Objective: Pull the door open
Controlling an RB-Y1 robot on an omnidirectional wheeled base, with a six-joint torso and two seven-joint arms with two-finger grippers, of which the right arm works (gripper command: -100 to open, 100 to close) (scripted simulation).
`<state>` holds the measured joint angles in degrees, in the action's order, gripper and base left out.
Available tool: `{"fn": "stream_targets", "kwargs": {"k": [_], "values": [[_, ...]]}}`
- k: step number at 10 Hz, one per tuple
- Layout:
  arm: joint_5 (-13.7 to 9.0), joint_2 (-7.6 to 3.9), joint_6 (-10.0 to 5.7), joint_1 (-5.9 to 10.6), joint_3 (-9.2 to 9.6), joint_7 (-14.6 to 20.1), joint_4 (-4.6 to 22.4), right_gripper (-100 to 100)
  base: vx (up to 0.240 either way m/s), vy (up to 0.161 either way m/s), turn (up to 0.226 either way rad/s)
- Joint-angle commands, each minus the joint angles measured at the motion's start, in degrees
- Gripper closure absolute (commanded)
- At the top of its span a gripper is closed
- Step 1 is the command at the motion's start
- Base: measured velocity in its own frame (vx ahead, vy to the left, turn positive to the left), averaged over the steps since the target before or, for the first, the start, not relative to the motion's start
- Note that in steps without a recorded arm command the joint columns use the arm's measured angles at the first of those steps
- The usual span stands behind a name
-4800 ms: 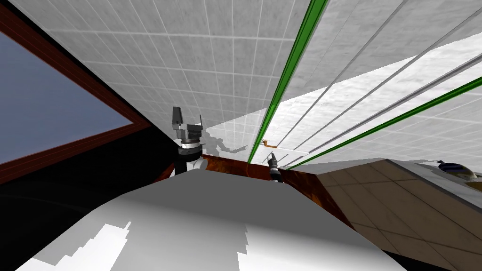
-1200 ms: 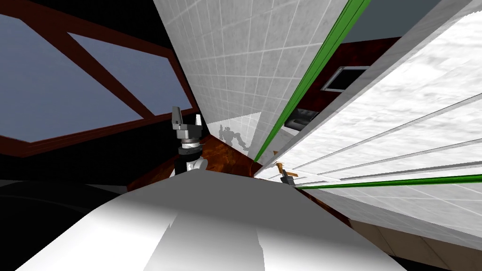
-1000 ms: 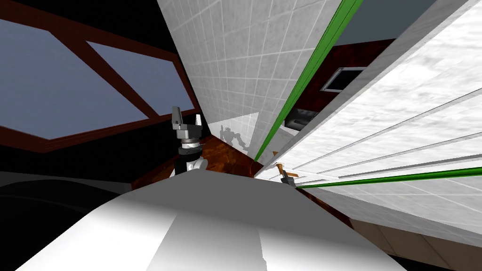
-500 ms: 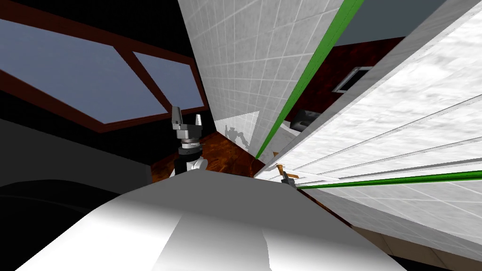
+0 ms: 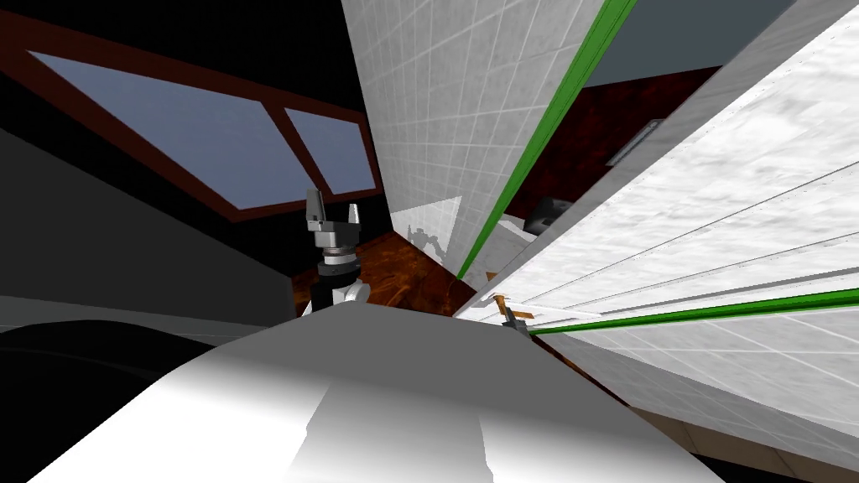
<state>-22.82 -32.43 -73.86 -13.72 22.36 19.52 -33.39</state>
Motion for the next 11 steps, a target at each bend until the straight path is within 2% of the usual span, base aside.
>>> {"fn": "stream_targets", "kwargs": {"k": [1,11], "values": [[-0.3,-0.14,-0.61,0.12,0.46,0.2,0.6,100,-0.171,-0.053,0.199],[-1.9,-0.89,-3.86,0.77,2.88,1.0,3.8,100,-0.205,-0.068,0.159]]}}
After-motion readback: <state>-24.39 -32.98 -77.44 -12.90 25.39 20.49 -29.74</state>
